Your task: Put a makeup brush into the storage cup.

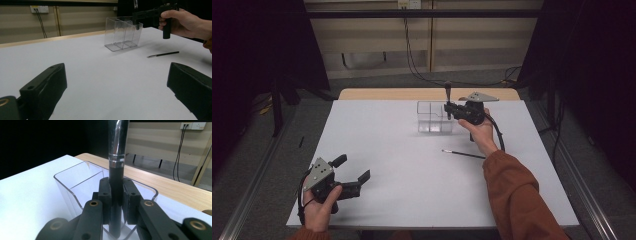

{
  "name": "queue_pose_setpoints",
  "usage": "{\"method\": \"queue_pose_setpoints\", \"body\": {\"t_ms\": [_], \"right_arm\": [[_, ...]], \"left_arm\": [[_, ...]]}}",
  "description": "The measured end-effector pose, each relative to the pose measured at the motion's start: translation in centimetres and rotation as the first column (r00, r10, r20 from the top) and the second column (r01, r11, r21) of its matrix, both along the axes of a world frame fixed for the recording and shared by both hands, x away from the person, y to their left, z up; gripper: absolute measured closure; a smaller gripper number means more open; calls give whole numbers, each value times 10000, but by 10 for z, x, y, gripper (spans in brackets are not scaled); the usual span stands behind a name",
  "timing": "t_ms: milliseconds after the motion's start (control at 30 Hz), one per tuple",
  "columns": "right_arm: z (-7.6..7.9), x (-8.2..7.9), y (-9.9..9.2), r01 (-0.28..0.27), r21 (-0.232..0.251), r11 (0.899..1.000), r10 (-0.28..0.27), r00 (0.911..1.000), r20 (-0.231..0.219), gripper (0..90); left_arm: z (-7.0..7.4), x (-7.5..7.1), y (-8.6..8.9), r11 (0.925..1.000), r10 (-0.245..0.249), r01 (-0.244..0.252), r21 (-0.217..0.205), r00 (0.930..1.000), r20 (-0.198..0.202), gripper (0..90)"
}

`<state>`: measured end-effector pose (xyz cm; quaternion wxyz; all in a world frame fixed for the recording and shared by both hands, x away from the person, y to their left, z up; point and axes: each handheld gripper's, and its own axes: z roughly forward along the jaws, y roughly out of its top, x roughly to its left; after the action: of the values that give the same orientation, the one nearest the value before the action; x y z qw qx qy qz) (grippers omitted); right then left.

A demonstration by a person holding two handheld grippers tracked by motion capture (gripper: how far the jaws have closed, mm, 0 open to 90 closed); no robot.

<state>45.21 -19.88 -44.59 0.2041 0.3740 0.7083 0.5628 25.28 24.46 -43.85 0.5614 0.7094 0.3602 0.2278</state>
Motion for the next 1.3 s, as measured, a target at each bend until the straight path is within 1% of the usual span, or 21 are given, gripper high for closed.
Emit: {"method": "queue_pose_setpoints", "body": {"t_ms": [133,233,433,500,567,767,833,967,1100,1300], "right_arm": [[-1,0,0,-32,10,10000,32,10000,-90,796],[-2,0,0,-21,-167,9999,18,9998,-189,796],[-3,1,0,-25,-180,9998,20,9997,-263,795],[-5,1,0,-76,-283,9996,67,9994,-327,795],[-6,2,-2,-4,-192,9998,-4,9990,-448,795],[-6,2,-2,-68,-308,9995,53,9989,-472,793],[-7,2,-1,-80,-353,9993,60,9984,-557,790],[-8,2,-2,-106,-287,9995,87,9979,-643,781],[-7,2,-3,-91,-287,9995,74,9982,-596,776],[-7,2,-4,-65,-164,9998,54,9979,-643,739]], "left_arm": [[0,0,-1,10000,-7,7,-2,10000,-13,27],[0,0,-1,10000,-19,19,17,10000,-5,27],[0,0,-1,10000,-10,10,12,10000,-16,27],[0,0,0,10000,-23,23,25,10000,-3,27],[0,0,-1,10000,-33,33,25,10000,1,27],[0,0,-1,10000,-46,46,50,10000,4,27],[0,0,-1,10000,-58,58,52,10000,13,27],[-1,0,-1,10000,-75,75,63,10000,-4,27],[-1,1,-1,10000,-70,70,62,10000,-5,27],[0,1,-1,9999,-80,80,71,10000,4,27]]}}
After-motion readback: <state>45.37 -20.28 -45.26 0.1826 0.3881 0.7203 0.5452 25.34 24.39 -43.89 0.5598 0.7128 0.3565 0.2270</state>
